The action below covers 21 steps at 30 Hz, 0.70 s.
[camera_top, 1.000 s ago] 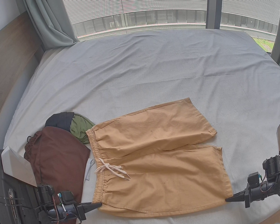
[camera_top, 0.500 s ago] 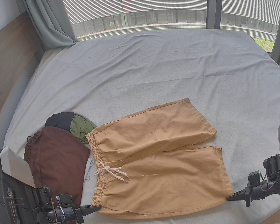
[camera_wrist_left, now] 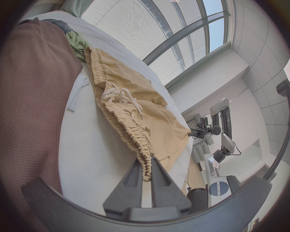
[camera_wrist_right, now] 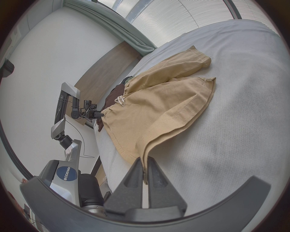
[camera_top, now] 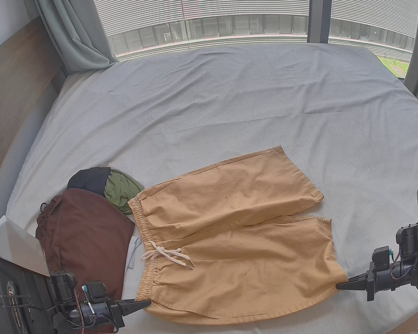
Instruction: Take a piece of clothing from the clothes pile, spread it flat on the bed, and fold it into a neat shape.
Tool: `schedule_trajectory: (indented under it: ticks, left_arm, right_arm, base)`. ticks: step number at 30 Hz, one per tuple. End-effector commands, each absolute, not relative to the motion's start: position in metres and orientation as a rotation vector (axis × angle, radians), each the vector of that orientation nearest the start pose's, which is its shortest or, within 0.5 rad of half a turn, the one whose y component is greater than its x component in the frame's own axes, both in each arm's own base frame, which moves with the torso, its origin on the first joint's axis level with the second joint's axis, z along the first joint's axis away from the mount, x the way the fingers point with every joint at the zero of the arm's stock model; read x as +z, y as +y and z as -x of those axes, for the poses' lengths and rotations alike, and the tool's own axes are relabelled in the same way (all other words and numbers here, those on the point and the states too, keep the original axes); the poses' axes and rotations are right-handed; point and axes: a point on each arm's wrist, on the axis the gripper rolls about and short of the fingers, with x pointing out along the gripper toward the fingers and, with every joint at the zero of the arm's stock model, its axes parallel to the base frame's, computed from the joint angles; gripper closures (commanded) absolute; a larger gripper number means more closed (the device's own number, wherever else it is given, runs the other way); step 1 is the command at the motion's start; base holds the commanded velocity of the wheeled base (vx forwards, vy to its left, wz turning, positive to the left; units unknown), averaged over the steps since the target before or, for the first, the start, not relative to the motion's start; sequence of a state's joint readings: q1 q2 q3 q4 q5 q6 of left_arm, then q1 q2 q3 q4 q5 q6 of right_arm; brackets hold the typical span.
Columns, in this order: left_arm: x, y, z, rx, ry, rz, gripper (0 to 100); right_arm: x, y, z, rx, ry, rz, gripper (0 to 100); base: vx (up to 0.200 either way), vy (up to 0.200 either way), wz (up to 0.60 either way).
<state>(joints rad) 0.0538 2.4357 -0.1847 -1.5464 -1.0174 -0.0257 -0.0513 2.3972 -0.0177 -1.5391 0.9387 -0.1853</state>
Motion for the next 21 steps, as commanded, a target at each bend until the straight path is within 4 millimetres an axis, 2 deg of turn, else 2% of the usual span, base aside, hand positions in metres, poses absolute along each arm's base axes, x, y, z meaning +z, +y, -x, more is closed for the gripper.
schedule_trajectory:
  ticks: [1,21]
  left_arm:
    - [-0.034,-0.008,-0.249,-0.922,0.613,0.397,100]
    - [-0.024,-0.011,-0.251,-0.935,0.591,0.403,100]
  right_arm:
    - [-0.038,0.008,-0.206,0.897,0.679,-0.246,100]
    - [-0.025,0.009,-0.210,0.902,0.628,-0.240,100]
  base:
    - [0.000,0.000,0.00]
    - [0.000,0.000,0.00]
